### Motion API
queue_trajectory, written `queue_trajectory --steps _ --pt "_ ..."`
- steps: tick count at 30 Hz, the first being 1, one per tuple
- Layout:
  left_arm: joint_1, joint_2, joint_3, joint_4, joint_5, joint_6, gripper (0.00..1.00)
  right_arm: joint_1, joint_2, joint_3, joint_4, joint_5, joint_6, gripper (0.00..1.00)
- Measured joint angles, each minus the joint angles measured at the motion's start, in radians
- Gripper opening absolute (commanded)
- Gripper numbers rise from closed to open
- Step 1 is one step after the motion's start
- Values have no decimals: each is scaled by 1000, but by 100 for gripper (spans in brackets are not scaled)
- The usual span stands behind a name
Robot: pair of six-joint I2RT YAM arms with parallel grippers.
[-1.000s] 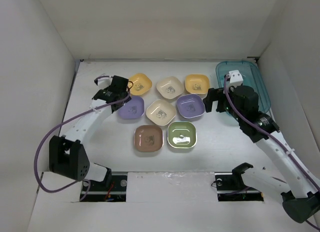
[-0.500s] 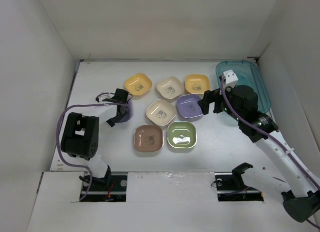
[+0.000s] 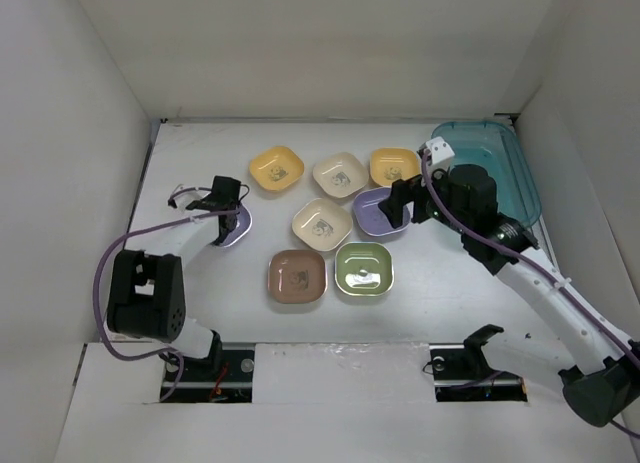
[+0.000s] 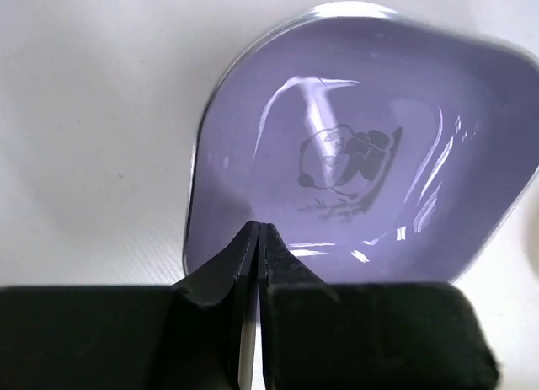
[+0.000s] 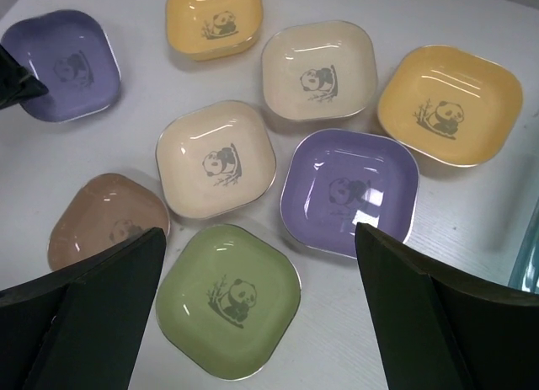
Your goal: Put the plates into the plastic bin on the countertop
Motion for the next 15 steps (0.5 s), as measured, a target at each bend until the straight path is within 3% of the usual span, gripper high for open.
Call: queue_trajectory --steps 1,6,7,10,15 --pt "1 -18 0 5 -5 8 0 4 11 -2 8 -1 0 100" --pt "5 5 20 13 -14 39 41 14 45 -10 24 -8 0 100" --pt "5 18 21 14 -11 40 53 16 45 -10 24 -8 0 100" --pt "2 21 21 -1 -3 37 72 18 45 -10 25 -6 0 100" --pt "-5 -68 21 -46 -1 29 78 18 45 -10 24 0 0 100"
